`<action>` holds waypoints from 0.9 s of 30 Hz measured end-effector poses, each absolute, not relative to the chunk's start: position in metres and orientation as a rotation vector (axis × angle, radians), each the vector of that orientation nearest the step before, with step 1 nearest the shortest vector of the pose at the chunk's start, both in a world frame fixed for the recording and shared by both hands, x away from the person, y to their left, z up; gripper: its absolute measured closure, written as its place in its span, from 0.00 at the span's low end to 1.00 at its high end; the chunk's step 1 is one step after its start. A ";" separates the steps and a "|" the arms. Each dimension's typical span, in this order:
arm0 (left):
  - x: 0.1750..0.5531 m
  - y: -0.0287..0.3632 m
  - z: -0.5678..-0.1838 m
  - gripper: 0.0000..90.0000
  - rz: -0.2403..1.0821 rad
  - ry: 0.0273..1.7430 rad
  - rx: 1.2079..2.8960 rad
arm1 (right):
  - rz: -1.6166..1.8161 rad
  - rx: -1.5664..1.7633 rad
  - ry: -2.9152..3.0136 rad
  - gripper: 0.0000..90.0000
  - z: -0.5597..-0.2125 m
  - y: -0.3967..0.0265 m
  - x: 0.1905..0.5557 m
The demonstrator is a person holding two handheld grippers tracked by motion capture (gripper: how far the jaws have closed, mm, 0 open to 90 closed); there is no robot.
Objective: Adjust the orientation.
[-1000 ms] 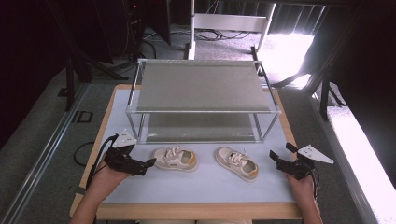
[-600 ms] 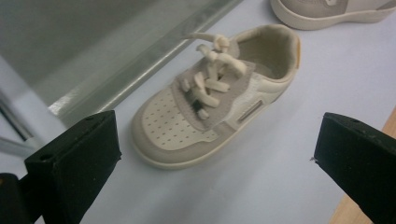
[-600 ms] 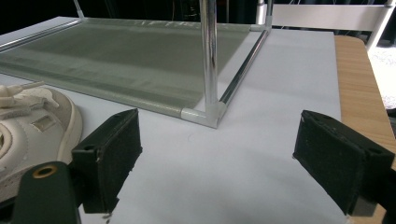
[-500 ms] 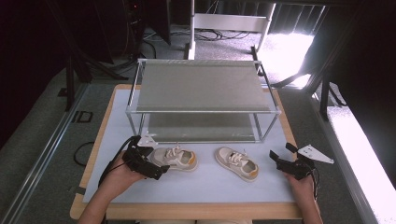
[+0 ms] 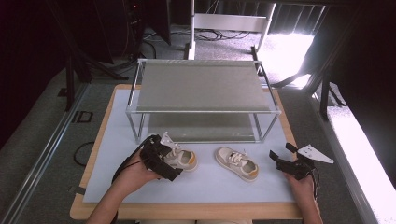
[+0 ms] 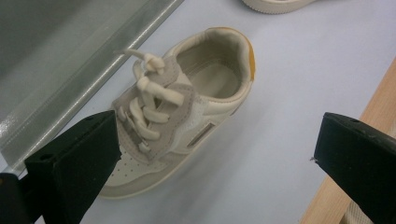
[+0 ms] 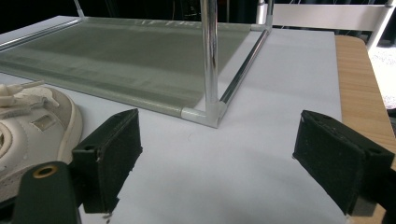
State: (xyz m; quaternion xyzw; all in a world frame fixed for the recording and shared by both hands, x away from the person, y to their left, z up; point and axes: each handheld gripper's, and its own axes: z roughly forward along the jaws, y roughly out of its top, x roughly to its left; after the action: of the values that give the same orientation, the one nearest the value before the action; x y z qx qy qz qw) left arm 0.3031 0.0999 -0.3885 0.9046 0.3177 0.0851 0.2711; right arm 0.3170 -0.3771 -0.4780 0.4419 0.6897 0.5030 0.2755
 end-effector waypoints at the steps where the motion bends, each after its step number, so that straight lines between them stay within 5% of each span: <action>1: 0.303 0.100 -0.389 0.00 0.229 0.856 2.437 | 1.352 1.188 1.854 0.16 -0.478 -0.377 0.317; 22: 0.313 0.040 -0.388 0.07 0.158 0.774 2.524 | 1.345 1.185 1.854 0.16 -0.478 -0.376 0.317; 27: 0.320 0.033 -0.391 0.26 0.137 0.834 2.515 | 1.347 1.184 1.853 0.16 -0.478 -0.377 0.317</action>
State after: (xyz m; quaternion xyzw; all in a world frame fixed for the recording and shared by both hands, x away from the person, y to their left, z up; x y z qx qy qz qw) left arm 0.3197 0.0330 -0.3909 0.9198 0.3050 0.0502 0.2419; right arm 0.3169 -0.3766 -0.4781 0.4410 0.6903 0.5019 0.2776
